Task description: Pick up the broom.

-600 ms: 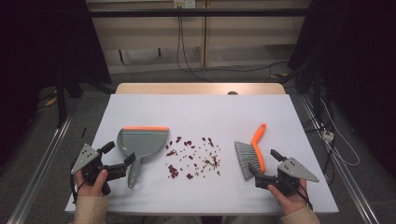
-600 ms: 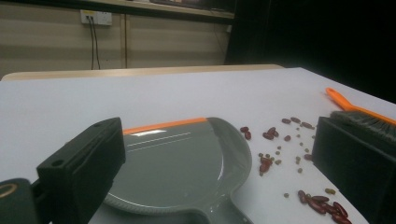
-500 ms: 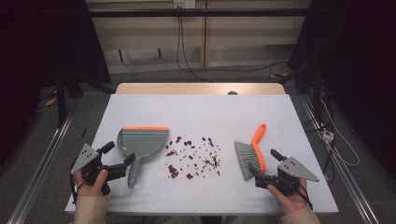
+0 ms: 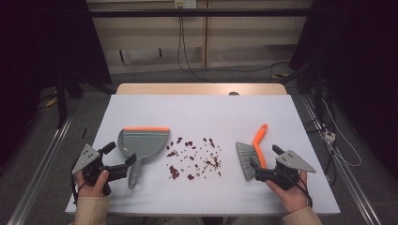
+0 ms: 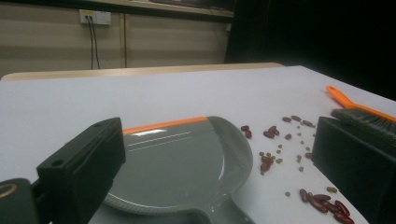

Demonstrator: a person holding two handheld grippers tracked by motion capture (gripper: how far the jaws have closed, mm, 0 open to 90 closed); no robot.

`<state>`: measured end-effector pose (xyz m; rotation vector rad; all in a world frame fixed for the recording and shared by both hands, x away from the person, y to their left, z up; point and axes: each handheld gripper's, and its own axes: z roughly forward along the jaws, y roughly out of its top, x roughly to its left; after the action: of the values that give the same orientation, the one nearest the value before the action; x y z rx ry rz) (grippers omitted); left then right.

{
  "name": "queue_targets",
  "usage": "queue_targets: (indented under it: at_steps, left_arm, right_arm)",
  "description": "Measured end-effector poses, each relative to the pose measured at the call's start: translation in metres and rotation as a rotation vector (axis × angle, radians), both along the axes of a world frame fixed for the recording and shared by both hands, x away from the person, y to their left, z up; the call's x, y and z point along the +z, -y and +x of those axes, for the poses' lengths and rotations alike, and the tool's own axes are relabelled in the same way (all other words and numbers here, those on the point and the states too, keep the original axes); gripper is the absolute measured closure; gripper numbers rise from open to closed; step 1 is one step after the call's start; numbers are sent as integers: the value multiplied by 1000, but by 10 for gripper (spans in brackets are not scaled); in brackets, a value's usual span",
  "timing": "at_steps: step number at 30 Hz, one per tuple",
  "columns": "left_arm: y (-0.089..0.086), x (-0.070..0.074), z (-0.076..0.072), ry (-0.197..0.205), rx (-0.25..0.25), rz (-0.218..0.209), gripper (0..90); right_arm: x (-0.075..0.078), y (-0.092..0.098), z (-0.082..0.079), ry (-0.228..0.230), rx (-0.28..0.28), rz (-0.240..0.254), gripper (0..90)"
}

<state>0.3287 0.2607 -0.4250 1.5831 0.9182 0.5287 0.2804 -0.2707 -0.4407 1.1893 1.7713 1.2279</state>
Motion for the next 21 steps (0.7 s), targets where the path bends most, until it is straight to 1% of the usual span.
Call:
queue_targets:
  at_steps: [1, 2, 3, 5, 7, 8, 9, 10, 11, 12, 13, 14, 15, 16, 17, 18, 19, 20, 21]
  left_arm:
    - [0, 0, 0, 1, 0, 0, 27]
    - [0, 0, 0, 1, -1, -1, 27]
    - [1, 1, 0, 2, -1, -4, 27]
    - [1, 1, 0, 7, -3, -6, 27]
    - [2, 1, 0, 8, -9, -3, 27]
    - [3, 1, 0, 9, -12, -4, 27]
    - [3, 1, 0, 9, -16, 1, 27]
    - [4, 0, 0, 8, -20, 2, 27]
    - [4, 0, 0, 9, -23, 0, 27]
    - [4, 0, 0, 7, -23, 0, 27]
    - [4, 0, 1, 7, -24, 0, 27]
    - [3, 0, 1, 7, -23, -3, 27]
    - [3, 0, 1, 7, -22, -2, 27]
    - [3, 0, 1, 8, -21, -5, 28]
    - [3, 0, 1, 8, -20, -13, 28]
    - [2, 0, 1, 8, -21, -12, 27]
    - [2, 0, 1, 8, -21, -10, 27]
    - [2, 0, 1, 8, -22, -9, 27]
    - [2, 0, 1, 5, -23, -10, 27]
  right_arm:
    - [1, 1, 3, -4, 10, 11, 63]
    - [2, 2, 6, -12, 6, 16, 65]
    - [2, 3, 9, -16, -6, 12, 65]
    - [3, 5, 16, -35, -28, 22, 71]
    - [4, 6, 24, -64, -46, 18, 90]
    - [4, 5, 28, -79, -56, 13, 104]
    - [3, 5, 35, -111, -68, 10, 163]
    - [2, 5, 39, -129, -70, 3, 200]
    - [2, 5, 39, -129, -70, 3, 200]
    - [2, 4, 43, -140, -85, -13, 204]
    - [1, 4, 47, -151, -100, -13, 206]
    - [0, 1, 56, -187, -127, -39, 217]
    - [0, 1, 56, -187, -127, -39, 217]
    - [-2, -1, 65, -212, -166, -62, 237]
    - [-2, -1, 65, -212, -166, -62, 237]
    - [-4, -1, 74, -249, -177, -52, 269]
    - [-4, -1, 74, -249, -177, -52, 269]
    - [-7, -2, 82, -281, -200, -53, 292]
    - [-7, -2, 82, -281, -200, -53, 292]
